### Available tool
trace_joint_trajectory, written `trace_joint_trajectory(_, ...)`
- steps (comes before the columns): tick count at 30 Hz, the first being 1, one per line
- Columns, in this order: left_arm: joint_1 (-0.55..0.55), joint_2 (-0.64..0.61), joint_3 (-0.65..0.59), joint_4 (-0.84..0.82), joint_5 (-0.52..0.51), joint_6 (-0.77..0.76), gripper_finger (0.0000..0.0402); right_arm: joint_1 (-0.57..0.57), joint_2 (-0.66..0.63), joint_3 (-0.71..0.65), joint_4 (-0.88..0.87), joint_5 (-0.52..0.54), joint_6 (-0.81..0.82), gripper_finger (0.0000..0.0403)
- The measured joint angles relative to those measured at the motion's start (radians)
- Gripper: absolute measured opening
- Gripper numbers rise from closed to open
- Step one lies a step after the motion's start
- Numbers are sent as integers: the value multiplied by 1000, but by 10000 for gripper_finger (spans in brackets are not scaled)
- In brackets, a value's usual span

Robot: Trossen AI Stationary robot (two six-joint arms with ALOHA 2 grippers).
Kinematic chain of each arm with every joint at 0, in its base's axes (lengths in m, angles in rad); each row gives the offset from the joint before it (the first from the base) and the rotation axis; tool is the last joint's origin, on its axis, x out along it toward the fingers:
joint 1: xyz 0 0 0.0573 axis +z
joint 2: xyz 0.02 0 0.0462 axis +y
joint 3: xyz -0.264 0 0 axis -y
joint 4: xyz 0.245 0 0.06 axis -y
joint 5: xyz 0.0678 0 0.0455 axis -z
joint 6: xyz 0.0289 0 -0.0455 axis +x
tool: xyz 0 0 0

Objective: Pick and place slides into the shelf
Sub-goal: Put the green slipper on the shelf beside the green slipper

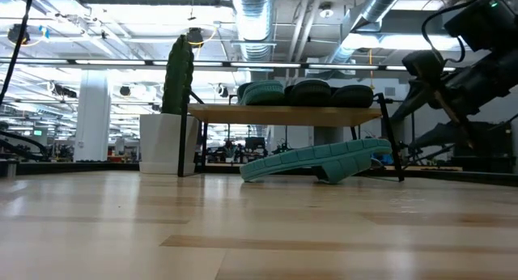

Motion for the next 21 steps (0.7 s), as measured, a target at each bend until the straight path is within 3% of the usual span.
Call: trace_joint_trajectory(21,0,-2,0,31,17,46,231,-29,341,0,321,13,16,235)
